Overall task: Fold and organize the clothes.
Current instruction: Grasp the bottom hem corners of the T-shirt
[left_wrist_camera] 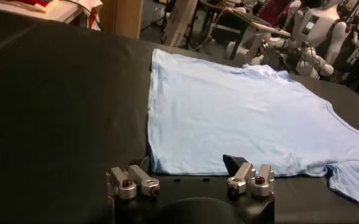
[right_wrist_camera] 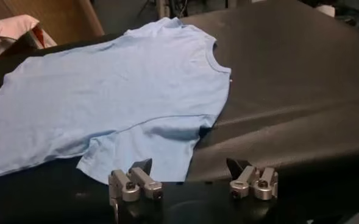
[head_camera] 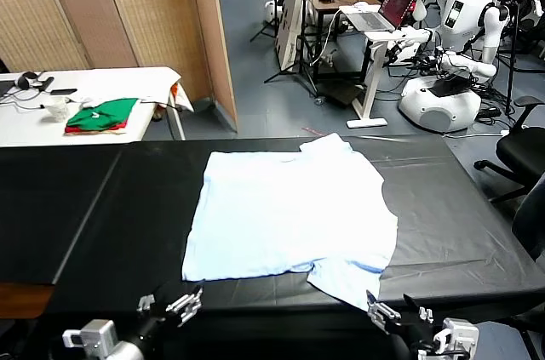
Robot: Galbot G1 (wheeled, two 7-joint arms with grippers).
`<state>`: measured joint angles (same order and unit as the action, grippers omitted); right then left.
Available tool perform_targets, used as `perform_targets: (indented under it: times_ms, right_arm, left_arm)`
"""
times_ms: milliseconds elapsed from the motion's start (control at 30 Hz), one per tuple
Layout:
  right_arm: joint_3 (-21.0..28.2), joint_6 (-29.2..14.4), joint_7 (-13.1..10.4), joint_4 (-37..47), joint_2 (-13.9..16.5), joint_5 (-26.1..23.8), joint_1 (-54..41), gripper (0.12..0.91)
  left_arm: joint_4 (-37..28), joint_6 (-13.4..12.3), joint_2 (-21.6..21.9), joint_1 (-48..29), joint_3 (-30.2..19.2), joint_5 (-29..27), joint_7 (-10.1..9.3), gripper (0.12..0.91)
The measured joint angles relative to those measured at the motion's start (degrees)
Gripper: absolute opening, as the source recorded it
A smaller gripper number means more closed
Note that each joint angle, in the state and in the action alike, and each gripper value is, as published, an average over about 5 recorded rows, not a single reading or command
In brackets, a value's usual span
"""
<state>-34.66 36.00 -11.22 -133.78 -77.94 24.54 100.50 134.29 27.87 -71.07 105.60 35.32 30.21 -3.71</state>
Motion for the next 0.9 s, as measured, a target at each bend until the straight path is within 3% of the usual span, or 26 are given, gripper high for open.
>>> perform_targets:
  times_ms: [333, 433, 533, 633, 767, 900]
  right_arm:
    - [1.15, -1.89, 1.62, 4.01, -0.80, -2.86, -1.78, 0.891]
    - [1.41, -2.18, 1.80, 4.96, -0.98, -3.14, -1.80, 0.794]
    - [1.64, -2.35, 1.84, 5.47, -1.13, -3.21, -1.76, 0.623]
    - [1.92, -2.40, 1.87, 5.54, -1.20, -3.28, -1.60, 0.434]
    - [2.22, -2.36, 1.78, 5.09, -1.24, -3.37, -1.12, 0.199]
    - [2.30, -2.06, 1.14, 3.61, -1.25, -3.74, -0.09, 0.141]
  left_arm:
    - [-4.80, -1.34, -1.14, -3.35, -0.74, -2.98, 0.36, 0.907]
    - [-6.53, -1.67, -1.34, -4.37, -1.17, -3.67, 0.33, 0.906]
    - [-7.94, -1.89, -1.58, -5.25, -1.50, -4.11, 0.25, 0.884]
    - [-8.94, -2.07, -1.83, -5.67, -1.69, -4.65, 0.19, 0.771]
    - [-9.85, -2.47, -1.90, -5.76, -1.77, -5.32, 0.12, 0.531]
    - [-10.17, -2.58, -1.87, -5.47, -1.82, -5.51, 0.10, 0.270]
